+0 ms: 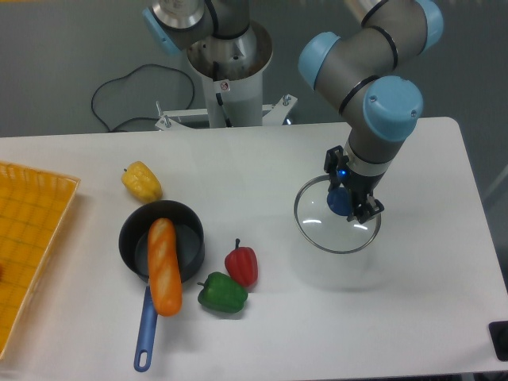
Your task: Close the pot lid
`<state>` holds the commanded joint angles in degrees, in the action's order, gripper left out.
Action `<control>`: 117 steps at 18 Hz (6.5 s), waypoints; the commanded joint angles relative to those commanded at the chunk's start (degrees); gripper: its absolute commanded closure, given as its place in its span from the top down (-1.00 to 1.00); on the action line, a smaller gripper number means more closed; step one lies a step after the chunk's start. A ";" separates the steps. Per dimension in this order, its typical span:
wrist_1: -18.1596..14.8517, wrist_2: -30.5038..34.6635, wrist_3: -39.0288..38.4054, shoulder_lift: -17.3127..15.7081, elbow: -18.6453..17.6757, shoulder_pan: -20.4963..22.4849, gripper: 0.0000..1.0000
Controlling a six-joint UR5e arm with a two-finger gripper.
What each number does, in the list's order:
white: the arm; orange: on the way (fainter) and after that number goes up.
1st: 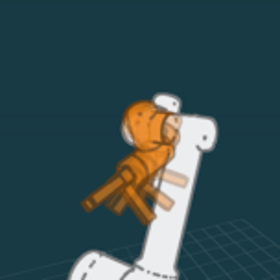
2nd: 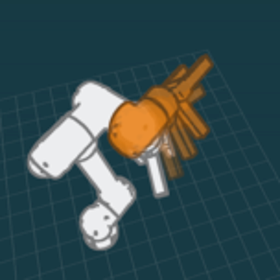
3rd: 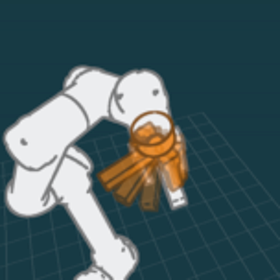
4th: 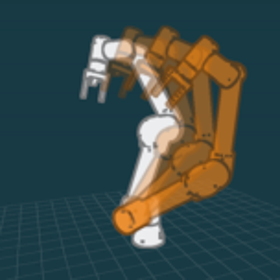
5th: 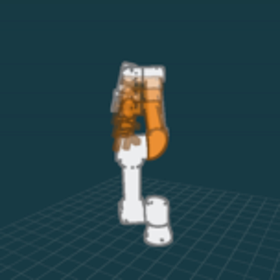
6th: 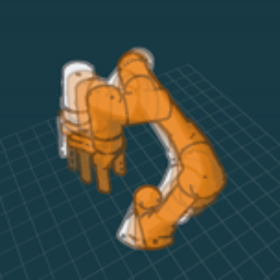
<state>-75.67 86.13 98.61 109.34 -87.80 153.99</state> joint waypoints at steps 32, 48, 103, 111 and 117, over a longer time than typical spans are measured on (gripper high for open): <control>3.43 -0.35 -19.68 -0.96 -0.44 -9.05 0.19; 6.41 -0.35 -37.33 -6.68 -7.38 -19.24 0.19; 21.80 1.76 -49.39 -6.06 -15.56 -34.02 0.19; 21.80 1.85 -49.48 -5.89 -15.56 -34.19 0.19; 21.88 1.93 -49.48 -5.80 -15.56 -34.63 0.19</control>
<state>-53.79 88.07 49.13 103.53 -103.36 119.36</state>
